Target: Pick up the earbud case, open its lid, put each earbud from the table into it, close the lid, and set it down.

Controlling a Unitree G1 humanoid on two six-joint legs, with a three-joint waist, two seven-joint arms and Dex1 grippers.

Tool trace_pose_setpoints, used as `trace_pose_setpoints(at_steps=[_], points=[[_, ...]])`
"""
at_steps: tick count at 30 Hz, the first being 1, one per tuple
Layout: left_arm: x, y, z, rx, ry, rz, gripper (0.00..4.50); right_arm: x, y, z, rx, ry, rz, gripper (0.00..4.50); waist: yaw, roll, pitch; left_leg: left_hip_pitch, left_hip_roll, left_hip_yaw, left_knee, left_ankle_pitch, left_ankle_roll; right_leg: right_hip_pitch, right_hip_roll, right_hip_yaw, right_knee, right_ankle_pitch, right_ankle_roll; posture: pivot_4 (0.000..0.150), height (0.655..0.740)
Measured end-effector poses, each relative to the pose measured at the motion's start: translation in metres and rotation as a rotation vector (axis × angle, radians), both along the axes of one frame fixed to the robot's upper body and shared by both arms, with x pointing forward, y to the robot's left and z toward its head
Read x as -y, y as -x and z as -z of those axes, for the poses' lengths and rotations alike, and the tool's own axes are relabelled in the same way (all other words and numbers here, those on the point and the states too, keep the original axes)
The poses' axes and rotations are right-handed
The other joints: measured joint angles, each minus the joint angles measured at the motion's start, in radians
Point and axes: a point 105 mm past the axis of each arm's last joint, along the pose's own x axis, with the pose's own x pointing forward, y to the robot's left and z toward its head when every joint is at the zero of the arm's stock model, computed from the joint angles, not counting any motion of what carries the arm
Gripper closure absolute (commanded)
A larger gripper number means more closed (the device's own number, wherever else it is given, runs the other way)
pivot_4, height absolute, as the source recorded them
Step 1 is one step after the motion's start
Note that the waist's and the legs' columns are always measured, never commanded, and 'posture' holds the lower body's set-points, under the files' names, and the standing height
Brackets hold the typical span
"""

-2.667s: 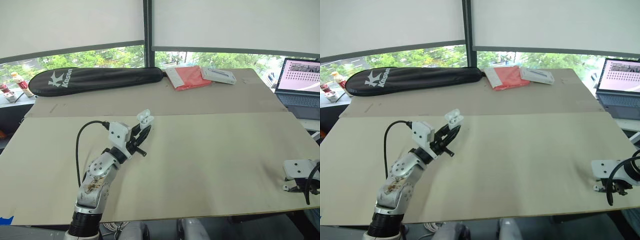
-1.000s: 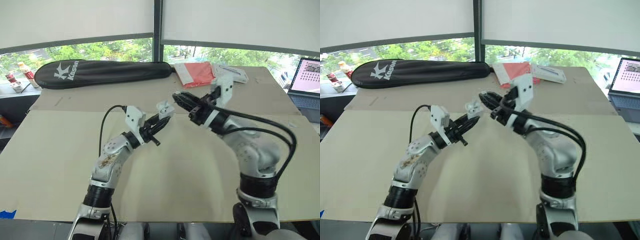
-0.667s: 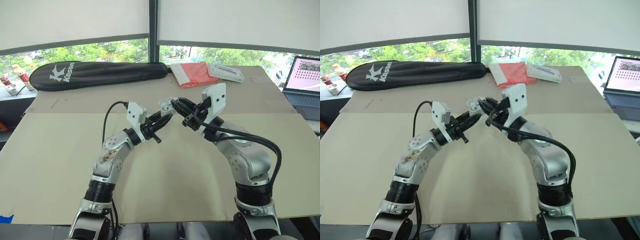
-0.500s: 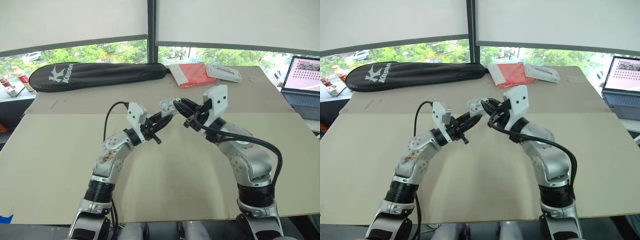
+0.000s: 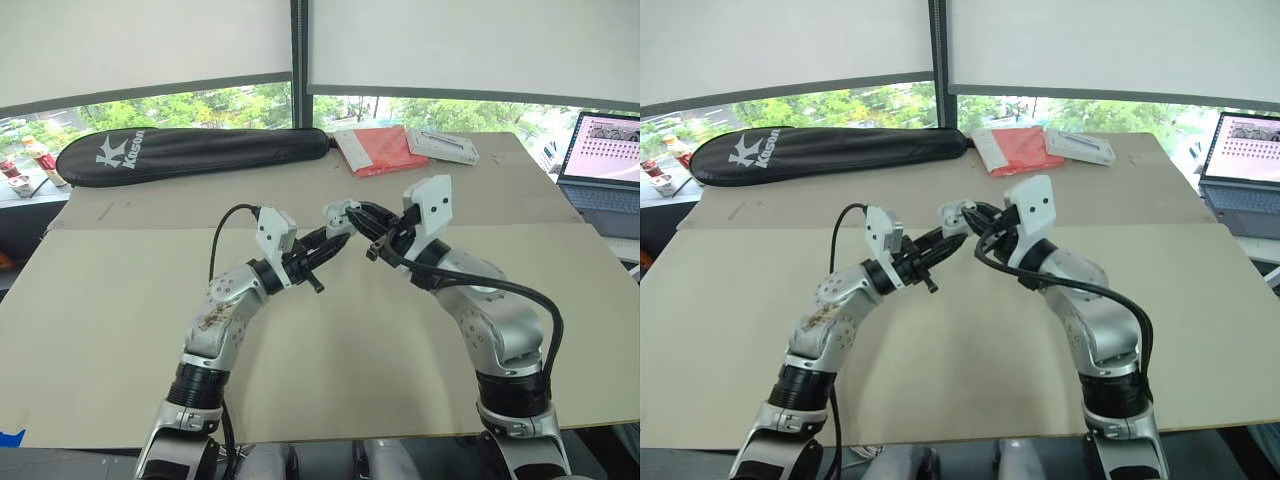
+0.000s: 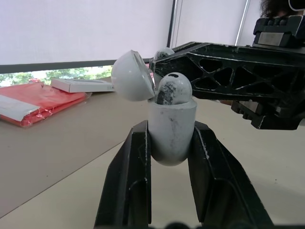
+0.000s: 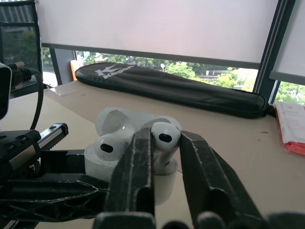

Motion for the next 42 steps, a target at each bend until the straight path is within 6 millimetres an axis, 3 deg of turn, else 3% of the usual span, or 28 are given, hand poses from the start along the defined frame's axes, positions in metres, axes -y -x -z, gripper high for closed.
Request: trace_pose_setpoints(at_steps=[1,7,12,15,19,21,23,26,30,35,42], points=[[0.000,0.000,0.000,0.000,0.000,-0.001,3.94,0.000,0.000,0.000,-0.014,-0.014,-0.006,2.11,0.000,0.000,0.000,0.000,0.000,0.000,0.000,0.000,0.000,0.000,0.000,0.000,0.000,0.000,0.000,0.150,0.7400],[0.001,0.003,-0.005,0.019,0.003,0.011,3.94,0.009,0.009,-0.001,-0.082,-0.085,-0.056,2.11,0.004,0.000,0.000,-0.001,0.000,0.000,0.000,-0.001,0.001,0.000,0.000,0.000,0.000,0.000,0.000,0.150,0.7400],[-0.002,0.004,-0.005,0.023,-0.003,0.022,3.94,0.024,0.027,-0.008,-0.122,-0.113,-0.133,2.11,0.004,0.000,0.000,-0.001,0.000,0.000,0.000,-0.001,0.002,0.000,0.000,0.000,-0.001,0.000,0.000,0.150,0.7400],[-0.004,0.006,-0.003,0.010,-0.017,0.052,3.94,0.039,0.029,-0.014,-0.145,-0.168,-0.124,2.11,0.004,0.000,0.000,0.000,0.001,0.000,0.000,-0.001,0.001,0.000,0.000,0.000,-0.001,0.000,0.000,0.150,0.7400],[-0.005,0.014,0.001,-0.054,-0.047,0.150,3.94,0.066,0.009,0.003,-0.248,-0.197,-0.021,3.21,0.001,0.000,0.000,0.000,0.001,0.001,0.001,0.000,0.001,0.000,0.000,0.001,0.000,0.000,0.000,0.150,0.7400],[-0.005,0.023,-0.001,-0.082,-0.073,0.222,3.94,0.070,-0.004,0.024,-0.331,-0.136,0.014,3.92,-0.004,0.000,0.000,0.001,0.001,0.003,0.000,0.000,0.001,0.000,0.001,0.003,0.000,-0.001,0.000,0.150,0.7400],[-0.002,0.031,-0.004,-0.089,-0.108,0.283,3.94,0.065,-0.013,0.039,-0.391,-0.102,0.007,4.46,-0.012,0.000,0.000,0.002,0.001,0.003,0.000,0.000,0.001,0.000,0.001,0.004,0.000,-0.001,0.001,0.150,0.7400],[0.004,0.039,-0.007,-0.088,-0.135,0.351,3.94,0.047,-0.018,0.044,-0.414,-0.063,-0.063,4.46,-0.014,0.000,0.000,0.002,0.001,0.003,-0.001,0.000,0.001,0.000,0.002,0.004,0.000,-0.001,0.001,0.150,0.7400],[0.004,0.039,-0.002,-0.105,-0.166,0.358,3.94,0.023,-0.017,0.028,-0.375,-0.060,-0.184,4.46,-0.011,0.000,0.000,0.002,0.002,0.003,-0.001,0.000,0.001,0.000,0.002,0.004,0.000,-0.001,0.000,0.150,0.7400],[0.004,0.040,0.004,-0.118,-0.176,0.357,3.94,0.004,0.007,0.014,-0.411,-0.077,-0.396,4.46,-0.004,0.000,0.000,-0.001,0.001,0.003,-0.001,-0.002,0.003,0.000,0.001,0.003,0.000,0.000,0.000,0.150,0.7400],[0.003,0.039,0.010,-0.137,-0.190,0.353,3.94,0.004,0.034,-0.002,-0.385,-0.014,-0.503,4.46,0.001,0.000,0.000,-0.001,0.001,0.003,-0.001,-0.003,0.005,0.000,0.001,0.003,-0.001,-0.001,0.001,0.150,0.7400]])
